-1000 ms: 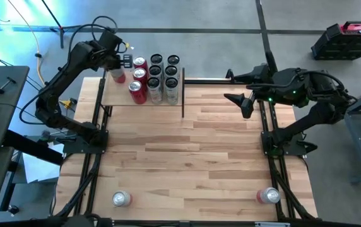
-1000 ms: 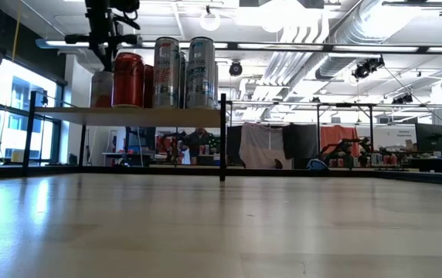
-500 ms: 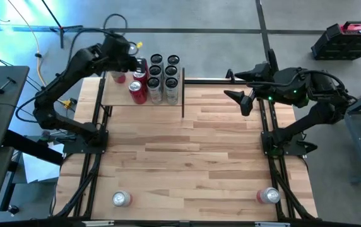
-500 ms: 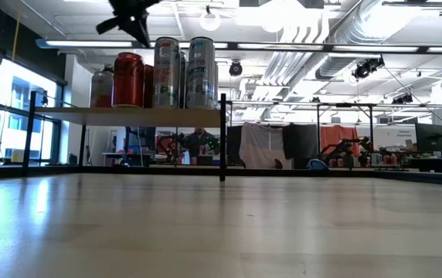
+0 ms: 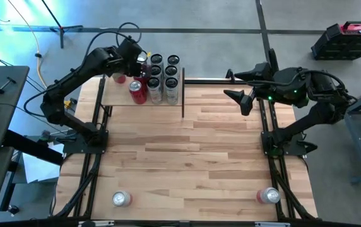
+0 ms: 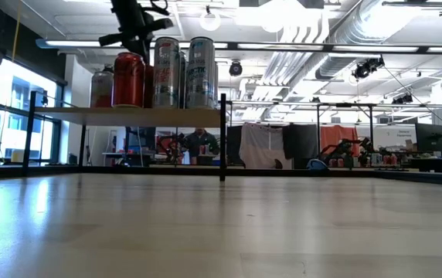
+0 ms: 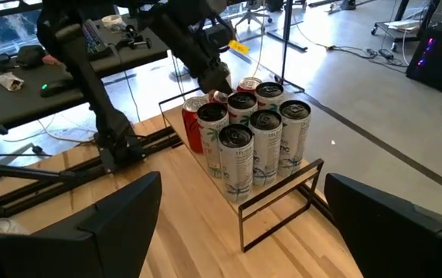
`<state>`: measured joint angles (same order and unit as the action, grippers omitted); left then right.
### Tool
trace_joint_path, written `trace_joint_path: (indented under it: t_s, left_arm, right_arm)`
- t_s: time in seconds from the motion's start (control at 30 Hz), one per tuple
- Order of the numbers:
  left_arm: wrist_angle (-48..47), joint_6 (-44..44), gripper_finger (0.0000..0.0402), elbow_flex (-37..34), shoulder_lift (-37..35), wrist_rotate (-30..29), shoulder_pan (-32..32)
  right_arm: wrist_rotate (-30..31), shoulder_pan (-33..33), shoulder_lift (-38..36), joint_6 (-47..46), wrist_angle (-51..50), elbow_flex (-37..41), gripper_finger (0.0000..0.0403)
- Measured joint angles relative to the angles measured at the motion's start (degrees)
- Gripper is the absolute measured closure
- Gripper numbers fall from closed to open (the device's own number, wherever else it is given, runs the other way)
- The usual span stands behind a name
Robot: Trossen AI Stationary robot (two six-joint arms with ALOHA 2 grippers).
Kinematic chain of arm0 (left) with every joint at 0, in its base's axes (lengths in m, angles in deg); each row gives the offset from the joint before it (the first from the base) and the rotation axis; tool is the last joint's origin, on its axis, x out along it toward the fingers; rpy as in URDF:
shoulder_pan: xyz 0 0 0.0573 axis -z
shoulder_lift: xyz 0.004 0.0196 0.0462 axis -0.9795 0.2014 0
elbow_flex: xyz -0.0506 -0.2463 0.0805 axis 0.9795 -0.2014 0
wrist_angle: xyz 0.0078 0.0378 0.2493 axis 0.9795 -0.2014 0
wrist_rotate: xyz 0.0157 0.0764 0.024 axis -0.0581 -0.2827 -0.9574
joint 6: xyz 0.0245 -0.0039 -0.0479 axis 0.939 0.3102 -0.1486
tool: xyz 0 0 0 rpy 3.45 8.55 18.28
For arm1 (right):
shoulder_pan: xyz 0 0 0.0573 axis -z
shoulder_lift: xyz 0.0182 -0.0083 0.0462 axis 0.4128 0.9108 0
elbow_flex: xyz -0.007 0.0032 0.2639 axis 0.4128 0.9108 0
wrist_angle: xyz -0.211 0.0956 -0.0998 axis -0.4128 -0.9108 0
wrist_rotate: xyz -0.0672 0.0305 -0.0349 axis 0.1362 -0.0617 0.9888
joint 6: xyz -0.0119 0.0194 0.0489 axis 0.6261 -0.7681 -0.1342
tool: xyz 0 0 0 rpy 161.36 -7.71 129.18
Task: Place canned beverage on shelf
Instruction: Adjust the aligned red soda cans on the shelf
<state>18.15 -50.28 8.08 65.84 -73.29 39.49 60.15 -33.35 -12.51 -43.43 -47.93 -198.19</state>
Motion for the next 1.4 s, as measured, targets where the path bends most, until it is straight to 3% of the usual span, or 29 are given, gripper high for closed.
trace_joint_path:
  t_s: [1.03, 1.4]
  left_arm:
    - [-4.18, 2.53, 0.0401, 0.04, -1.09, -1.12, -1.65]
    - [0.83, 4.24, 0.0401, 0.07, -1.08, -0.29, -1.66]
  right_arm:
    - [-0.11, 0.0, 0.0, -1.08, -0.04, 0.0, 0.0054]
    - [-0.11, 0.0, 0.0, -1.07, -0.02, 0.0, 0.0054]
